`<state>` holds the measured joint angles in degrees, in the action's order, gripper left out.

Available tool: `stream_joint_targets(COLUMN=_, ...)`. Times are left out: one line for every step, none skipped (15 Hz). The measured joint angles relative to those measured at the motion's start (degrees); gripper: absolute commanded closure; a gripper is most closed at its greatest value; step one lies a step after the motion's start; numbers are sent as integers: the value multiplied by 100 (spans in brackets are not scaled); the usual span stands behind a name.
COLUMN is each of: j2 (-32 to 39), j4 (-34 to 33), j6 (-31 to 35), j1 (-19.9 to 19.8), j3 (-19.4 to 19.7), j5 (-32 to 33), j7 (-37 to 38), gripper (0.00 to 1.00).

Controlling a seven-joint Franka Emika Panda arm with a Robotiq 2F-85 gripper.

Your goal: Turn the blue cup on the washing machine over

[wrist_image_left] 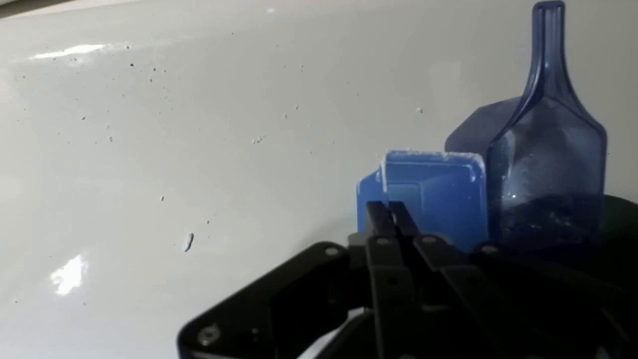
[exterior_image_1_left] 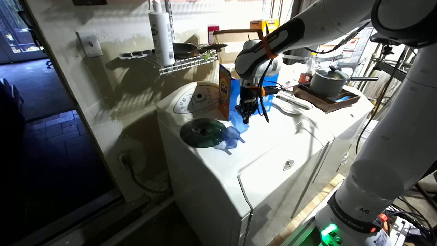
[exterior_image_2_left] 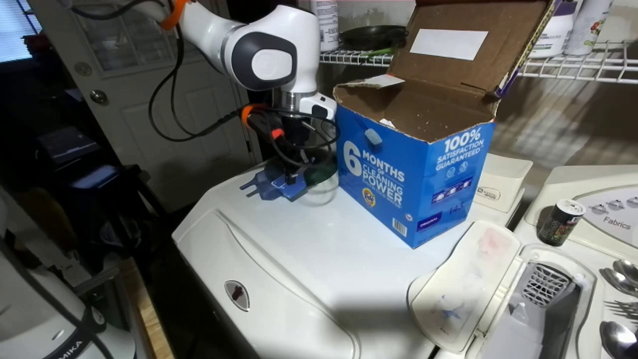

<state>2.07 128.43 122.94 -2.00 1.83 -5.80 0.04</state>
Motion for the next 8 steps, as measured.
stream_joint_targets(j2=-27, j4=60, j6=13, j1=-31, j3=31, j5=-122, j7=-93, gripper=99)
stream_joint_targets(j2=-48, j4=109, j6=31, j1=-62, j3=67, j5=-236, j7=-165, gripper=99)
stream_joint_targets(j2=-73, j4=159, j6=44, j1=-95, j3=99, j5=-360, j7=-218, gripper=99)
stream_joint_targets(j2=-101, j4=214, j6=74, j1=-121, j3=135, j5=-482, j7=-261, gripper=99)
stream_joint_targets(j2=-128, j4=265, j6=116, j1=-149, j3=160, j5=-604, j7=-288, gripper=99)
stream_joint_targets(j2=-160, j4=321, j6=160, j1=-168, j3=185, j5=-719, j7=-303, gripper=99)
stream_joint_targets(j2=-191, j4=378, j6=207, j1=-179, j3=208, j5=-823, j7=-310, gripper=99)
stream_joint_targets(j2=-226, j4=435, j6=260, j1=-190, j3=222, j5=-910, j7=-311, gripper=99)
